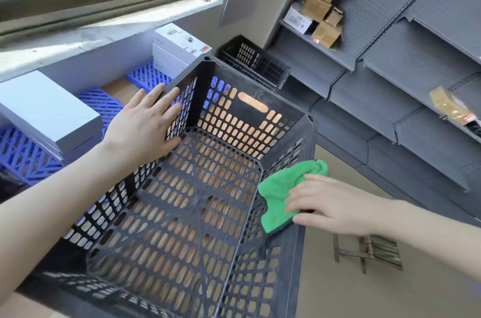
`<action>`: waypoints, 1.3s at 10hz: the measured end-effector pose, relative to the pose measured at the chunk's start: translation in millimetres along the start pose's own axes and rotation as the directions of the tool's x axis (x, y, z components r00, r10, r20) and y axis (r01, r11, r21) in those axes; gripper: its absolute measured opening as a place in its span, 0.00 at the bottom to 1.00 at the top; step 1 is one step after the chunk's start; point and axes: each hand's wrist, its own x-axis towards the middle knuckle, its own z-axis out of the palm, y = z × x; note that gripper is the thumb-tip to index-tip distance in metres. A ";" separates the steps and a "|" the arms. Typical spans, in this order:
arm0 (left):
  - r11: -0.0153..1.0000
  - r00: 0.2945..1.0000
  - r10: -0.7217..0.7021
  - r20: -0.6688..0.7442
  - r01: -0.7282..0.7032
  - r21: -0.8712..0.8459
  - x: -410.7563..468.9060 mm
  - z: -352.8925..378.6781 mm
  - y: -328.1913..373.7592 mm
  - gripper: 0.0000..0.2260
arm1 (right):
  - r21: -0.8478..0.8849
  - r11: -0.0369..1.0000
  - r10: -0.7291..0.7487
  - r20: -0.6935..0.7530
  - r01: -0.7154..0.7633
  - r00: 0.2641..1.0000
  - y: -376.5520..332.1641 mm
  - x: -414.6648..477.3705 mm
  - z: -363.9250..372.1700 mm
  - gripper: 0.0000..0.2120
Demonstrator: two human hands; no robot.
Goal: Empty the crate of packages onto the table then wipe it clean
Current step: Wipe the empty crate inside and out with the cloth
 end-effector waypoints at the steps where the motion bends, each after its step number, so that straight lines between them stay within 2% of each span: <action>1: 1.000 1.000 0.001 0.003 -0.001 0.008 0.3 0.2 0.3 0.34 | 0.002 1.000 0.020 0.025 -0.020 0.999 -1.2 14.4 -3.2 0.41; 2: 1.000 1.000 -0.001 0.001 0.001 0.012 0.1 -0.2 0.4 0.34 | 0.089 0.987 -0.142 0.074 0.135 0.987 -33.8 12.4 5.1 0.34; 3: 1.000 1.000 -0.008 0.005 0.008 0.011 -0.1 -0.1 0.6 0.34 | 0.429 0.868 -0.315 0.086 0.250 0.945 -69.2 12.2 33.7 0.27; 4: 1.000 1.000 -0.007 0.010 0.007 0.007 -0.3 -0.4 0.3 0.34 | 0.594 0.788 -0.031 -0.223 0.161 0.974 -72.5 15.6 57.2 0.27; 5: 1.000 1.000 -0.008 0.017 0.008 -0.001 -0.6 -0.4 0.3 0.34 | 0.215 0.948 -0.281 0.208 0.237 0.937 -79.8 39.6 40.2 0.35; 6: 1.000 1.000 -0.013 0.024 0.013 0.002 -0.2 0.1 0.2 0.34 | -0.056 0.998 0.064 0.519 -0.041 0.853 -47.3 61.4 24.0 0.36; 7: 1.000 1.000 -0.011 0.029 0.011 0.015 -0.2 -0.6 -0.2 0.34 | -0.222 0.971 0.196 0.555 -0.083 0.808 -19.7 82.4 21.4 0.40; 8: 1.000 1.000 -0.007 0.016 0.006 0.015 -0.2 -1.3 0.4 0.33 | -0.230 0.973 0.176 0.644 -0.030 0.744 -26.9 85.0 21.4 0.47; 9: 1.000 1.000 -0.014 0.027 0.013 0.028 0.1 -1.1 0.9 0.33 | -0.123 0.986 0.006 0.692 0.110 0.722 -52.0 81.5 42.6 0.44; 10: 0.999 1.000 -0.016 0.026 0.015 0.029 -0.5 -1.3 1.0 0.33 | 0.007 1.000 -0.003 0.670 -0.002 0.743 -80.2 67.0 35.2 0.47; 11: 0.999 0.999 -0.020 0.038 0.019 0.032 0.0 -1.2 1.9 0.33 | -0.974 0.194 0.237 -0.070 -0.118 0.969 -75.3 68.4 44.6 0.54; 12: 0.999 0.999 -0.013 0.035 0.011 0.039 0.4 -0.8 1.4 0.33 | -0.103 0.986 -0.020 0.709 0.131 0.705 -81.1 82.5 67.1 0.37; 13: 1.000 0.999 -0.011 0.031 0.010 0.021 0.8 -0.5 0.9 0.33 | -0.071 0.989 -0.034 0.746 0.129 0.665 -74.9 94.6 50.6 0.33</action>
